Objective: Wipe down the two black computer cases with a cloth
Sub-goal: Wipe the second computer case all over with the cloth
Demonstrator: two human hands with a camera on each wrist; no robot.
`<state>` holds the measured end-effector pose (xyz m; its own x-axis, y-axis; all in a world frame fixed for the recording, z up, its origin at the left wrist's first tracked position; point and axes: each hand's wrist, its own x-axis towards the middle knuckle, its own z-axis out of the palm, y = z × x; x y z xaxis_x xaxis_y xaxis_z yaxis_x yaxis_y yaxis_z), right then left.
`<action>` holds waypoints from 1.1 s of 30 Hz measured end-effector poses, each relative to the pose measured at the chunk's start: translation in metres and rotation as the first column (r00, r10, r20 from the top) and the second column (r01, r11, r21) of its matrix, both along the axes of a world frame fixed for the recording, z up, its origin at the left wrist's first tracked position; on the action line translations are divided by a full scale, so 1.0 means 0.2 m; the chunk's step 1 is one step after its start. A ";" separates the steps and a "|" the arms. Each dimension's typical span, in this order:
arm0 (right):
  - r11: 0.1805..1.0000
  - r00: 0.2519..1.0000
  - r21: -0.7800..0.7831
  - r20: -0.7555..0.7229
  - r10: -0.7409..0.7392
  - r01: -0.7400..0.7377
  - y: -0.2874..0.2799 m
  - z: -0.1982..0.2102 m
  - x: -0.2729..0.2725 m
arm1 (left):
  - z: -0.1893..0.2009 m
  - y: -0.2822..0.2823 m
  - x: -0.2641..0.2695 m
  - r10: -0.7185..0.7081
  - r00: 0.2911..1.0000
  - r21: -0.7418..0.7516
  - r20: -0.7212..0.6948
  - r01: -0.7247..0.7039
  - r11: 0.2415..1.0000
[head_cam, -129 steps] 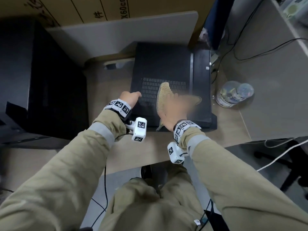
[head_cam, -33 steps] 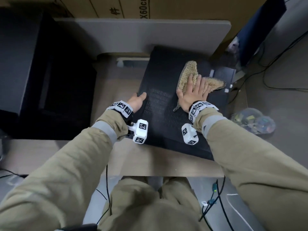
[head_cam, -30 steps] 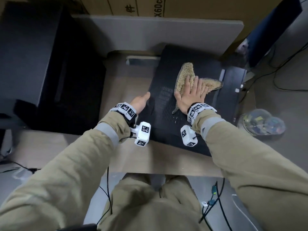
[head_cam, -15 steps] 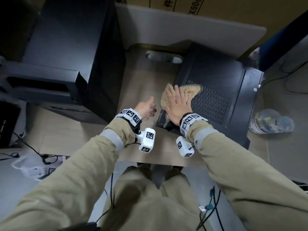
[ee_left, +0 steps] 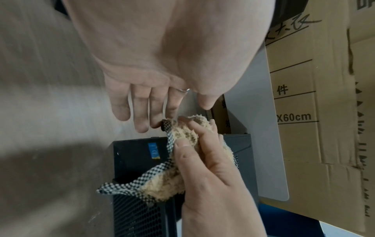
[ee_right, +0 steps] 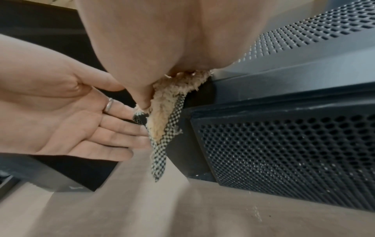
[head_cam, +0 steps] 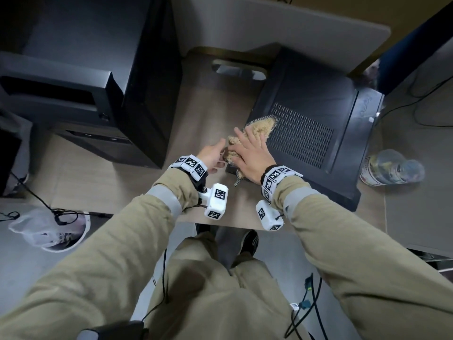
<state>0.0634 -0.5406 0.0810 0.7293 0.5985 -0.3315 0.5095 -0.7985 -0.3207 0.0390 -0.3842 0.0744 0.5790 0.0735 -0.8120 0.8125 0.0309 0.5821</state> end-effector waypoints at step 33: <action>0.502 0.698 0.505 -0.350 -0.625 0.702 -1.29 0.48 -0.09 | 0.47 -1.27 0.06 -0.211 0.831 0.303 0.514 0.054 0.951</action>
